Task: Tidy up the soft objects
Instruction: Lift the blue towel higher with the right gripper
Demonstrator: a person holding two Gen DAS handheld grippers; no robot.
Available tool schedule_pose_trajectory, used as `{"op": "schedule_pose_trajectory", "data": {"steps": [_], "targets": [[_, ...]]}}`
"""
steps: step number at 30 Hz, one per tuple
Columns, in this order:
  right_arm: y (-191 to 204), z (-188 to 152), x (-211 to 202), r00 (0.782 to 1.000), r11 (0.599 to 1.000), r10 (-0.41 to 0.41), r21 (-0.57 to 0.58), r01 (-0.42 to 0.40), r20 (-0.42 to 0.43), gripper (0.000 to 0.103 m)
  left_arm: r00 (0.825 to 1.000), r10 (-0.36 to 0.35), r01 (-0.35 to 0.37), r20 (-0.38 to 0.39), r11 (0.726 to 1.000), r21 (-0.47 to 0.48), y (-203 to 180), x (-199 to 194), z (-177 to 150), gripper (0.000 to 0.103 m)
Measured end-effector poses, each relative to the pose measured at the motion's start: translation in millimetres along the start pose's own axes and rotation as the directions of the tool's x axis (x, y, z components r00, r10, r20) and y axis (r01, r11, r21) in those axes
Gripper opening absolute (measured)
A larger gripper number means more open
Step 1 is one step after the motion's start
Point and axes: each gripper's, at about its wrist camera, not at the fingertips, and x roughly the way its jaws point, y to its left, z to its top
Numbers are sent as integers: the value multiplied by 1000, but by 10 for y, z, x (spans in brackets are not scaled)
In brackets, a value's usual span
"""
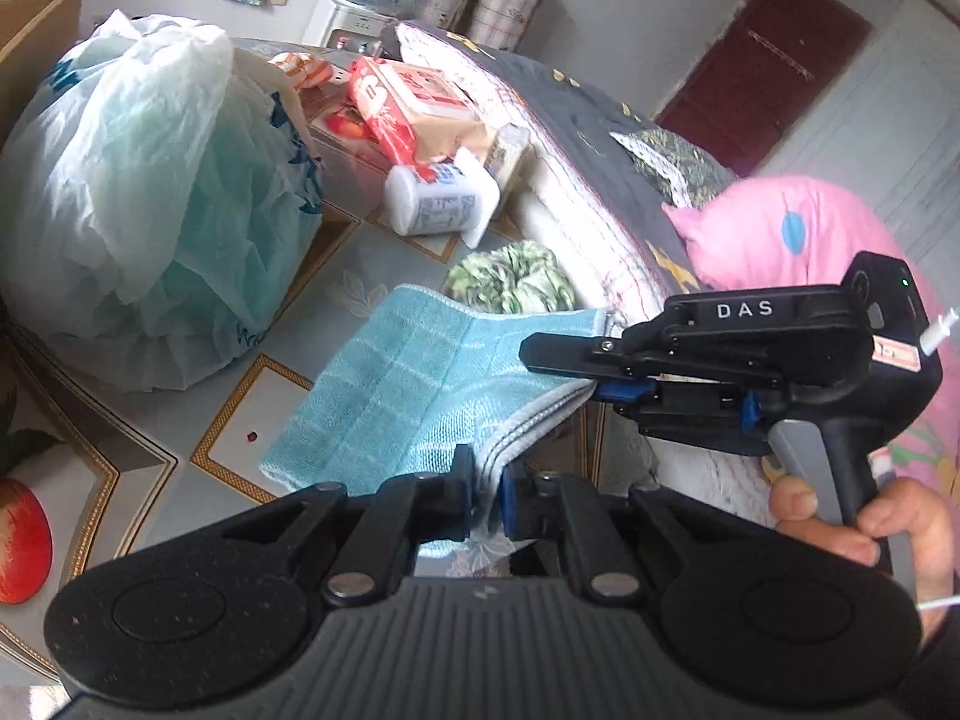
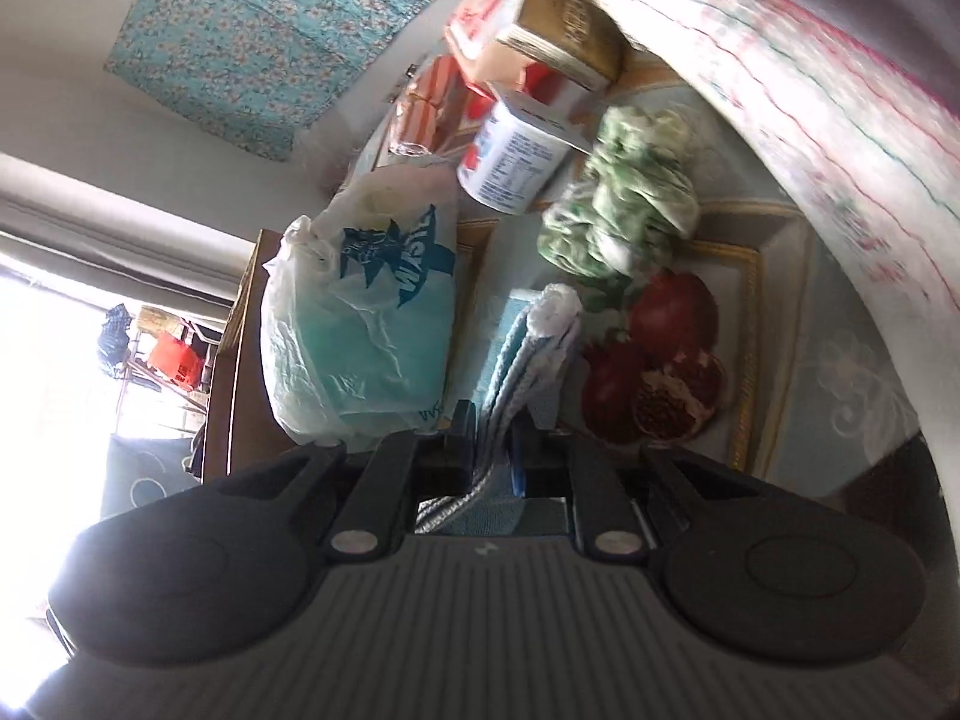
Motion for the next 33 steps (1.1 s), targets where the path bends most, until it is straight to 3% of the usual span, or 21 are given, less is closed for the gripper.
{"op": "schedule_pose_trajectory", "data": {"steps": [4, 8, 11, 16, 19, 22, 26, 33], "targets": [[275, 124, 138, 1000, 997, -20, -72, 21, 12, 21, 1000, 16, -16, 3, 994, -105, 210, 44, 117, 9], [380, 186, 132, 999, 997, 12, -73, -9, 33, 24, 1000, 4, -7, -15, 976, -216, 437, 101, 159, 9], [422, 238, 173, 998, 997, 29, -67, -25, 49, 25, 1000, 15, -19, -20, 972, -235, 516, 134, 166, 10], [400, 223, 548, 1000, 998, 28, -48, -28, -13, 25, 998, 49, -54, -27, 974, -221, 553, 175, 168, 11], [282, 208, 777, 999, 1000, -2, -24, 1, -43, 25, 996, 85, -90, -31, 977, -193, 544, 174, 172, 16], [183, 211, 890, 998, 1000, -10, 5, 10, -58, 22, 991, 133, -134, -12, 980, -147, 486, 113, 179, 30], [162, 212, 874, 998, 1000, -5, 11, 6, -60, 22, 982, 175, -172, 69, 984, -45, 318, -39, 185, 40], [39, 266, 890, 995, 997, 39, 74, -32, -88, 22, 981, 137, -157, 136, 977, 143, -34, -134, 163, 44]]}}
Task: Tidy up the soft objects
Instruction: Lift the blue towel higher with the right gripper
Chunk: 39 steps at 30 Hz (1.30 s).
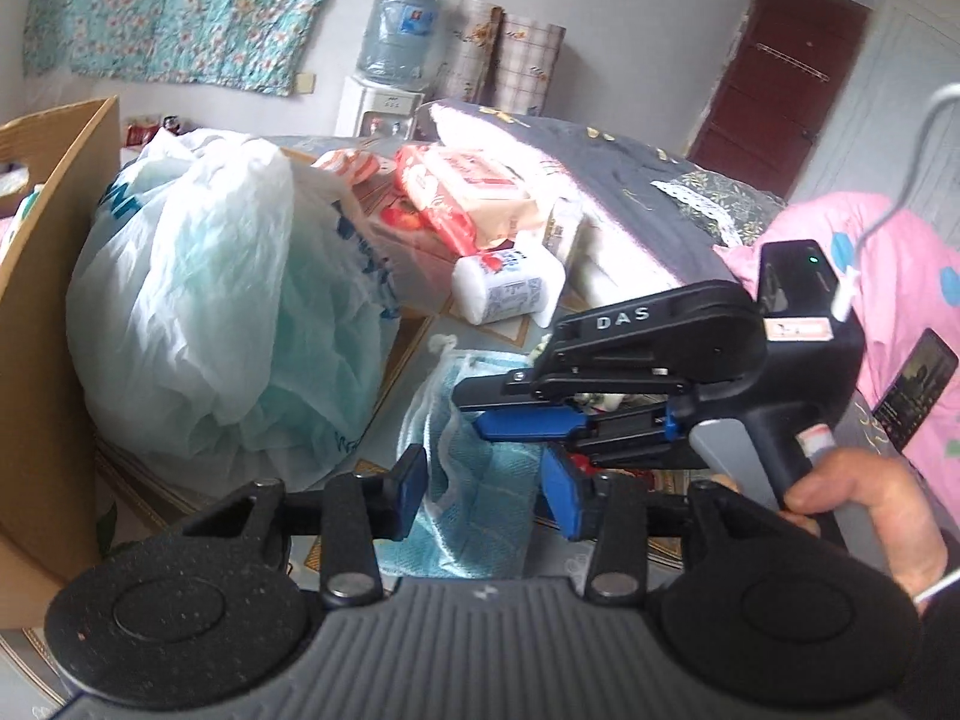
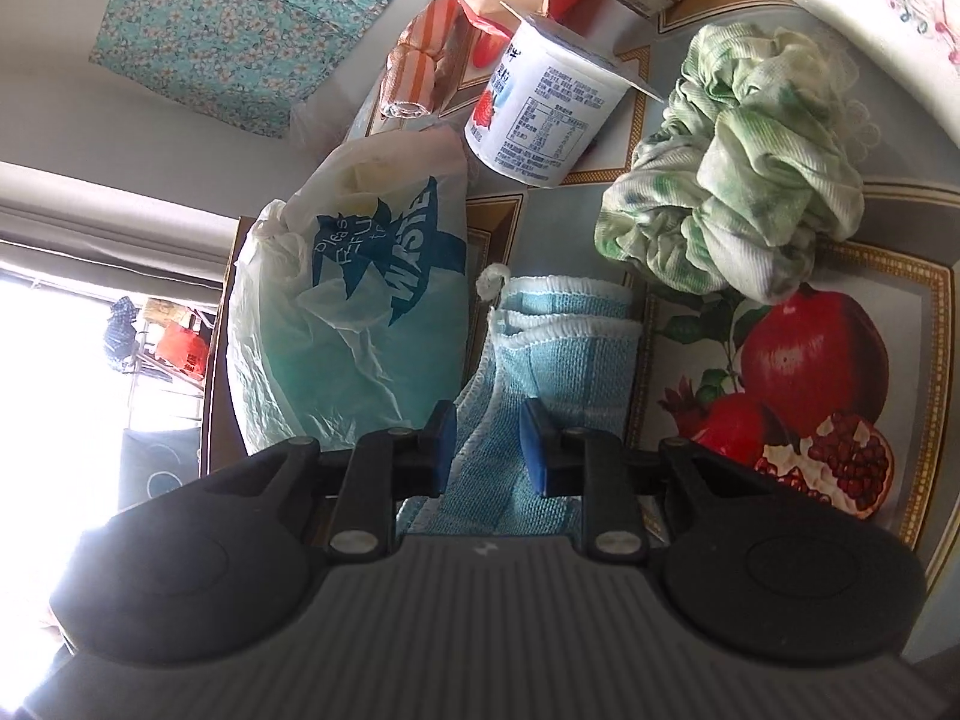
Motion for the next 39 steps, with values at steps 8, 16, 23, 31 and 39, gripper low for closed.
{"op": "schedule_pose_trajectory", "data": {"steps": [8, 16, 23, 31, 39], "targets": [[-92, 14, -39, 1000, 999, 24, 36, -24, -16, 22, 999, -5, 5, -33, 1000, 13, -80, 38, 67, 44], [-192, 55, 0, 997, 995, 69, 80, -66, -26, 22, 998, -46, 40, 41, 990, 139, -198, -136, 33, 52], [-238, 73, -10, 996, 991, 85, 110, -81, -36, 22, 996, -9, 28, -85, 973, 228, -248, 281, -53, 53], [-173, 88, -132, 995, 991, 96, 100, -94, -23, 29, 989, 86, -41, -117, 936, 349, -204, 472, -184, 65], [-142, -2, -609, 997, 999, -2, 34, -1, 77, 45, 985, 141, -91, -102, 918, 386, -159, 521, -218, 61]]}}
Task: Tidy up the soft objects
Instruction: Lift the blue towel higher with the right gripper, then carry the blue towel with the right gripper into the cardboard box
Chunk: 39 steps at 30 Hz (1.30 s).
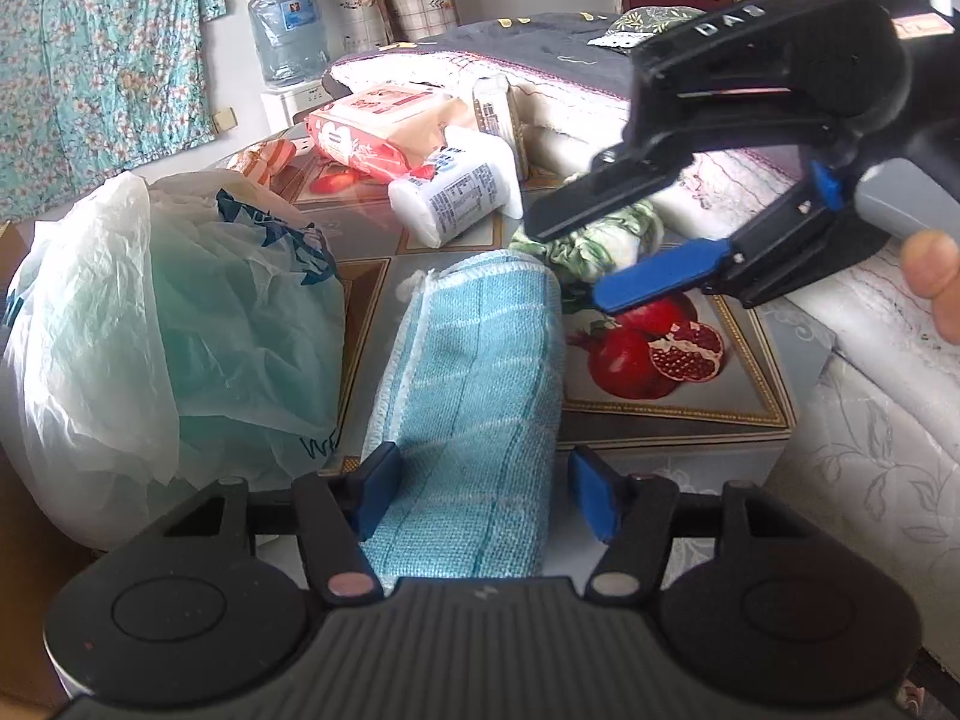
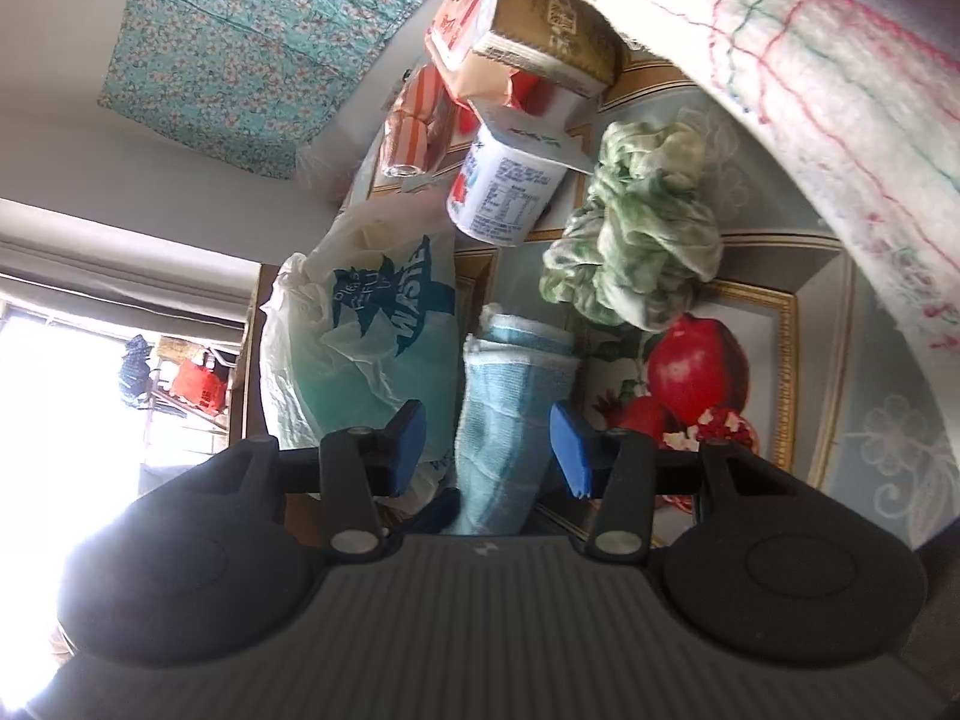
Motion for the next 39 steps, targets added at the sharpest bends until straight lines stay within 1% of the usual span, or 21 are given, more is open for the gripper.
{"op": "schedule_pose_trajectory", "data": {"steps": [1, 2, 5, 8, 10, 13, 15, 17, 19, 21, 24, 26, 32, 35, 37, 39], "targets": [[-21, -14, 5, 1000, 1000, -13, 2, 13, -3, 46, 1000, 3, -3, 0, 1000, -12, 25, 5, -3, 60], [-41, -26, 35, 1000, 1000, -23, 5, 23, -12, 46, 1000, 7, -7, -1, 1000, -30, 64, 14, 5, 56], [-77, -63, 192, 998, 999, -38, 25, 39, -43, 46, 1000, -9, 9, 0, 997, -71, 143, 18, 14, 54], [-33, -105, 395, 998, 999, -24, 24, 26, -66, 45, 1000, -10, 10, 3, 997, -74, 164, 11, 11, 51], [30, -110, 502, 998, 1000, -17, 20, 18, -65, 45, 1000, -10, 11, 9, 997, -71, 165, 8, -3, 50], [89, -100, 592, 999, 1000, -17, 12, 18, -48, 43, 1000, -6, 8, 19, 997, -77, 178, -10, -23, 46], [84, -93, 624, 999, 1000, -17, 23, 18, -34, 37, 1000, -3, 5, 23, 997, -75, 184, -21, -36, 42], [65, -96, 648, 999, 999, -31, 33, 32, -20, 21, 1000, 8, -6, 29, 999, -51, 159, -39, -61, 38], [29, -108, 669, 1000, 998, -22, 55, 22, -6, 17, 999, 12, -11, 36, 999, -40, 155, -52, -74, 35], [10, -131, 670, 1000, 998, -6, 69, 5, 10, 16, 999, 15, -13, 42, 999, -39, 156, -73, -75, 30], [19, -158, 627, 999, 997, 22, 75, -24, 26, 14, 998, 22, -20, 53, 999, -31, 158, -129, -74, 26], [68, -177, 562, 999, 997, 31, 65, -33, 36, 14, 998, 18, -16, 68, 999, -27, 137, -202, -79, 25], [306, -225, 254, 995, 999, 51, 5, -51, 84, 14, 988, 27, -27, 153, 1000, 3, 36, -481, -45, 24], [493, -229, 83, 991, 997, 74, -41, -70, 107, 14, 978, 33, -34, 207, 999, 0, 23, -665, 28, 24], [685, -213, -25, 988, 992, 102, -87, -92, 117, 14, 967, 48, -48, 251, 999, -4, 53, -815, 87, 24], [914, -203, -94, 984, 982, 136, -144, -119, 116, 14, 953, 78, -76, 294, 997, -17, 109, -976, 137, 24]]}}
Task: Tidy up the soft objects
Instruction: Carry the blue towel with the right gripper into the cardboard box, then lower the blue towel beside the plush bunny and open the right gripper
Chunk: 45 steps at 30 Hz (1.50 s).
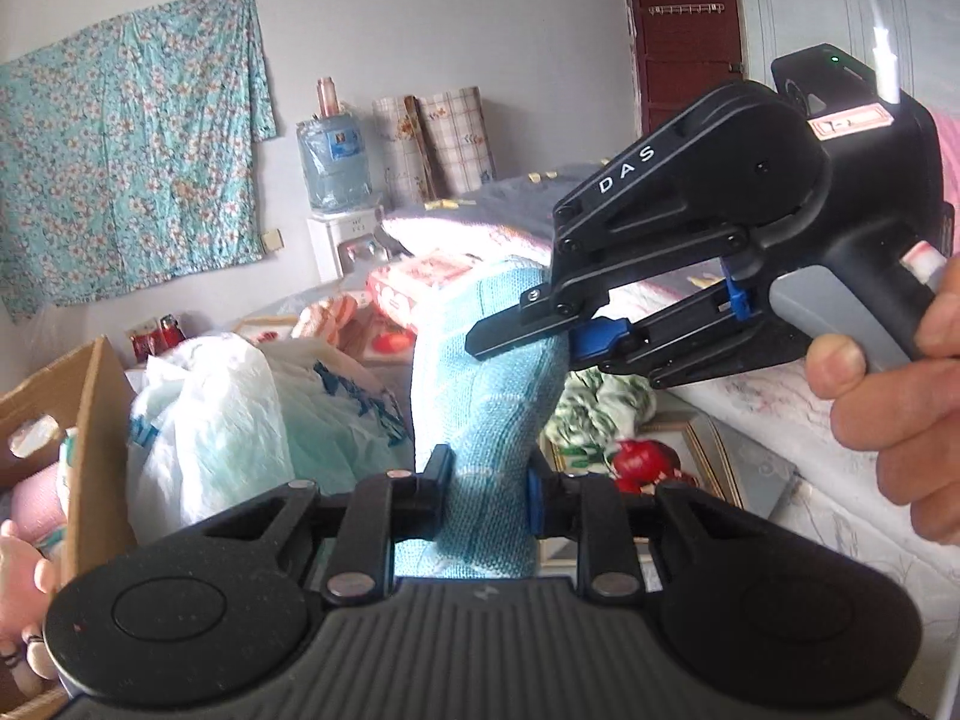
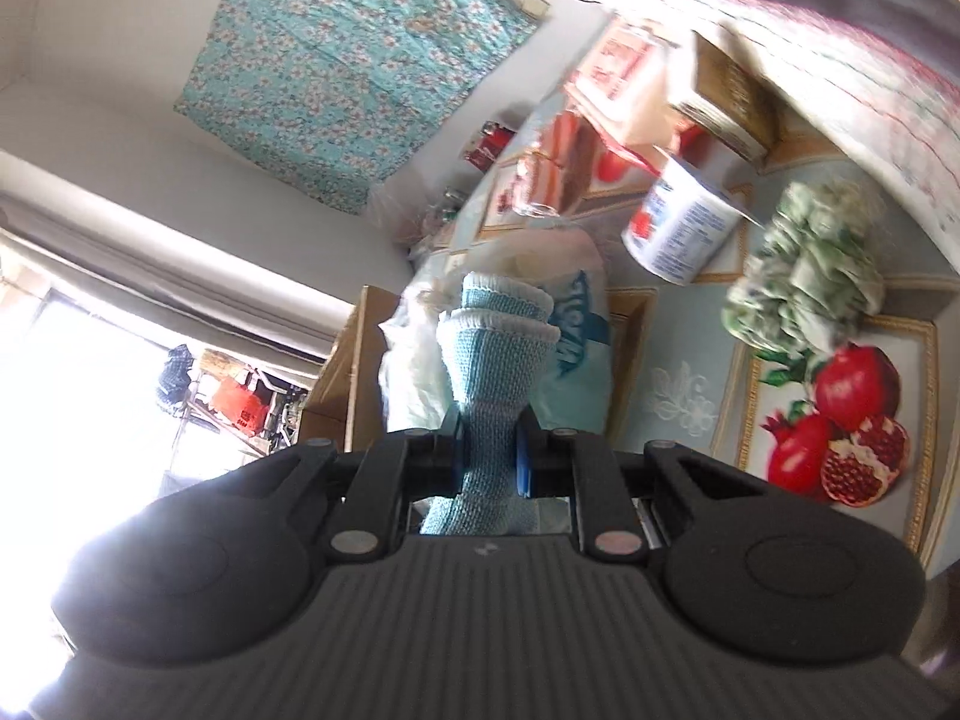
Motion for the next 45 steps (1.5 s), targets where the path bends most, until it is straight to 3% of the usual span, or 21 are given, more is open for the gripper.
{"op": "schedule_pose_trajectory", "data": {"steps": [5, 9, 13, 18, 24, 28, 35, 38, 40, 43, 44, 45], "targets": [[729, 104, 190, 994, 983, 103, -147, -109, -49, 14, 987, 127, -123, 94, 991, -44, 368, -372, 198, 24], [1436, 108, 668, 969, 946, 178, -239, -217, -173, 14, 958, 263, -253, 116, 963, -95, 808, -612, 266, 24], [2045, -29, 1342, 928, 913, 195, -287, -291, -318, 14, 914, 401, -389, 68, 911, -139, 1346, -741, 269, 25], [2558, -313, 2348, 850, 913, 158, -254, -320, -503, 14, 858, 504, -513, -94, 842, -169, 2136, -757, 147, 25], [2735, -709, 3447, 754, 956, 83, -161, -245, -651, 14, 806, 505, -570, -309, 802, -178, 2883, -434, -84, 25], [2659, -890, 3894, 716, 969, -3, -180, -172, -698, 14, 786, 464, -571, -410, 799, -189, 3104, -394, -320, 25], [2631, -1154, 4325, 664, 957, -140, -273, -102, -735, 15, 762, 424, -547, -489, 826, -136, 3119, -293, -516, 24], [2647, -1254, 4400, 653, 934, -201, -343, -95, -730, 16, 759, 392, -526, -519, 839, -136, 3121, -293, -525, 25], [2703, -1261, 4422, 645, 922, -222, -373, -107, -731, 18, 745, 395, -523, -538, 846, -102, 3093, -259, -532, 28], [2723, -1202, 4422, 642, 922, -220, -372, -110, -734, 34, 729, 390, -517, -563, 852, -80, 3126, -242, -555, 32], [2739, -1164, 4399, 652, 921, -222, -376, -105, -725, 45, 730, 381, -511, -568, 856, -83, 3118, -238, -562, 32], [2749, -1120, 4375, 665, 921, -218, -376, -103, -714, 50, 732, 375, -506, -569, 858, -85, 3101, -242, -562, 32]]}}
